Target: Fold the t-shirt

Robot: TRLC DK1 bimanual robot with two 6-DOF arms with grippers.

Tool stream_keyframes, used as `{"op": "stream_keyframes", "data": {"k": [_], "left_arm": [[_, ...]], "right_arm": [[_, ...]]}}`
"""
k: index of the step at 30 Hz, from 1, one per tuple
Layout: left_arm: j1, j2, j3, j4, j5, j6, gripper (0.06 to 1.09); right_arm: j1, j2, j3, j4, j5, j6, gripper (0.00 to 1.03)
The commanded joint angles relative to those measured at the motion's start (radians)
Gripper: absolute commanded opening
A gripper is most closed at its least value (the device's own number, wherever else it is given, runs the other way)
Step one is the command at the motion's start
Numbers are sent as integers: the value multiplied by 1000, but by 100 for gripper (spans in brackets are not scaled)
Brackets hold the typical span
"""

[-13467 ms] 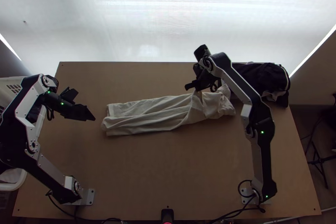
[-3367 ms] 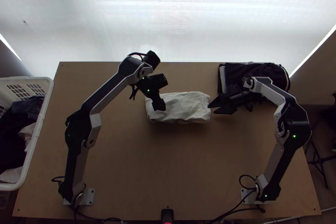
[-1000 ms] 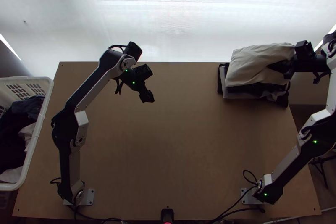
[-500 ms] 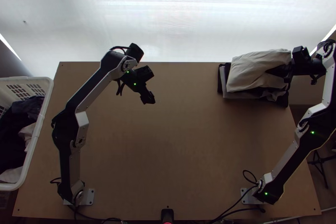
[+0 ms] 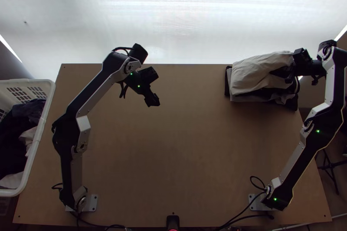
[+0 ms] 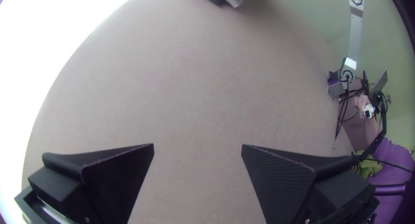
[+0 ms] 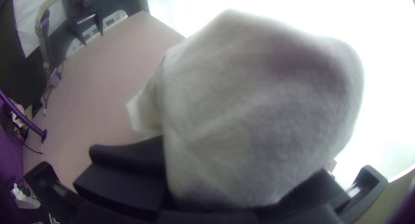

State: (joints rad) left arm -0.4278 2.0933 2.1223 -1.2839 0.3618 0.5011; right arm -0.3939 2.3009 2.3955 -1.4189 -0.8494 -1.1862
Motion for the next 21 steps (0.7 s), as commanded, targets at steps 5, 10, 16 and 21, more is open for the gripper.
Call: {"op": "stream_keyframes", "data": {"k": [5,10,16,21], "left_arm": [[8,-19,1,-5,-1,4,104],[4,-21,2,-5,0,5,104],[1,-21,4,-5,0,7,104],[4,-24,4,-5,0,8,104]], "right_arm": [[-19,80,-2,222,185,146,3],[-20,84,-7,291,256,181,3],[-39,57,-13,294,283,217,72],[-51,2,-62,293,300,232,98]]}}
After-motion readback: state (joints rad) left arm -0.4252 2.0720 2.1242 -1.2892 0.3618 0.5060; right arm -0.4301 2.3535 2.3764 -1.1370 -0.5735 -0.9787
